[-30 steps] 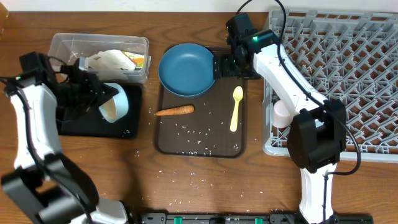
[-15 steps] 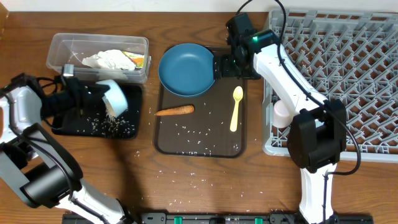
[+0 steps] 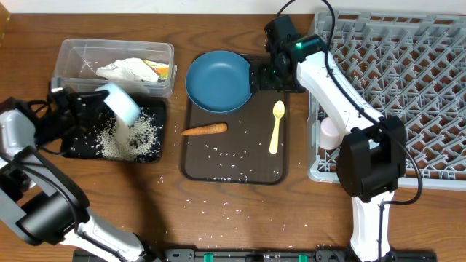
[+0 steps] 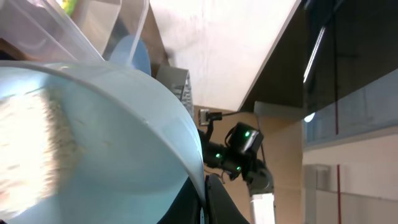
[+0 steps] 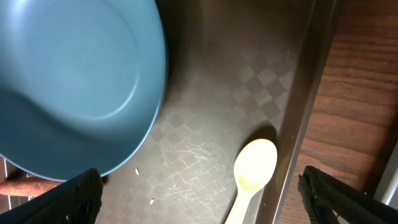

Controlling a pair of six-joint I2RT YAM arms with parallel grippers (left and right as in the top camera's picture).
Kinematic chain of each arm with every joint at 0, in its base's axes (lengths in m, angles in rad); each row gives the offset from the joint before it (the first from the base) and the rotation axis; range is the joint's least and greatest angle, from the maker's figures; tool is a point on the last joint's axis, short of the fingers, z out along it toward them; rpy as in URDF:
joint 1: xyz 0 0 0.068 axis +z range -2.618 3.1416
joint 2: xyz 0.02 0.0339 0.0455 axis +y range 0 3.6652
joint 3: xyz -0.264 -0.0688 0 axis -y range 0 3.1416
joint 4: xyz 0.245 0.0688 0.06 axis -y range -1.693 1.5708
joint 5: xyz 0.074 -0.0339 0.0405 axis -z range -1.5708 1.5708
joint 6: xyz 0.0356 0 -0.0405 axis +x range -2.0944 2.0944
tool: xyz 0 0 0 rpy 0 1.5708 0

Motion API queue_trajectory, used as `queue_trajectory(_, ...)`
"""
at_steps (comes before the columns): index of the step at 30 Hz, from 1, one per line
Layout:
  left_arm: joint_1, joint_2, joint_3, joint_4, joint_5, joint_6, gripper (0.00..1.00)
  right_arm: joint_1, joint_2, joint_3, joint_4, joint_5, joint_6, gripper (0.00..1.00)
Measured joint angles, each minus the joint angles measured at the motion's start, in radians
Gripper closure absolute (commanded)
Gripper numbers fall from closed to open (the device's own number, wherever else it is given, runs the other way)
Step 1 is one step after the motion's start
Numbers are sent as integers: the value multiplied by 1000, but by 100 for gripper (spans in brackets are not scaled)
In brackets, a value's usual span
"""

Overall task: Sort waste into correct bins and load items into the dishwasher rack
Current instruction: 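Tip the rice bowl over the black tray to pour out the rice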

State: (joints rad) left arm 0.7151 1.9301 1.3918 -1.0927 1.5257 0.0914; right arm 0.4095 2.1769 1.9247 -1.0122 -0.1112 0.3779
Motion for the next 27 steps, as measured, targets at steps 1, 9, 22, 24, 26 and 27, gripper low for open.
queue_trajectory(1, 6, 0, 0, 0, 5, -12, 94, 0, 0, 0, 0, 0, 0, 1)
queue_trajectory(9, 15, 0, 0, -9, 18, -66, 94, 0, 0, 0, 1, 0, 0, 1)
queue_trajectory(22, 14, 0, -1, -180, 21, -54, 93, 0, 0, 0, 1, 0, -2, 1)
queue_trajectory(24, 13, 0, -1, -162, 20, -32, 94, 0, 0, 0, 0, 1, -4, 1)
queue_trajectory(26, 14, 0, -1, -154, 19, -19, 94, 0, 0, 0, 0, 2, -4, 1)
queue_trajectory(27, 15, 0, -1, -164, 20, -16, 94, 0, 0, 0, 0, 2, -4, 1)
